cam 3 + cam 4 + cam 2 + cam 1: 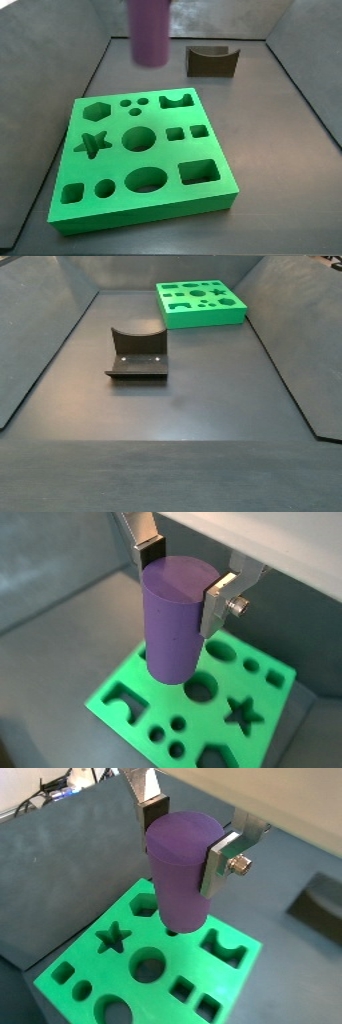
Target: Insert the round object.
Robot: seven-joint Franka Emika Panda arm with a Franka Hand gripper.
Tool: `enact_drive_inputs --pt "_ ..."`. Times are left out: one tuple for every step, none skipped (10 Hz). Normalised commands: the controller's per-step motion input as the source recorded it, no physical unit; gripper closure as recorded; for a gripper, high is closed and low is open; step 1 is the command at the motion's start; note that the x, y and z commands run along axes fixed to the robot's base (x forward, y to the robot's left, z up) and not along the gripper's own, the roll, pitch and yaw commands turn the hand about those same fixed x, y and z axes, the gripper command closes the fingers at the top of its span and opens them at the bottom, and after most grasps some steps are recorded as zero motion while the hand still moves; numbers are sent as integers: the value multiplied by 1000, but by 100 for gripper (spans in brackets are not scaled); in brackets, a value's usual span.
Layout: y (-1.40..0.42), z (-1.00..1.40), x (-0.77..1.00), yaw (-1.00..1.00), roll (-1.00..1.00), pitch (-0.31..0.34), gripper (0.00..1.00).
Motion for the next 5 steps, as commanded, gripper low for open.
enact_drive_inputs --pt "-180 -871 -343 0 -131 0 100" --pt "-369 -820 -29 0 -104 0 100" --pt "-480 -669 14 -14 -103 3 100" --pt "-426 -537 97 -74 -53 0 100" --pt "-283 -537 117 -83 0 -4 100"
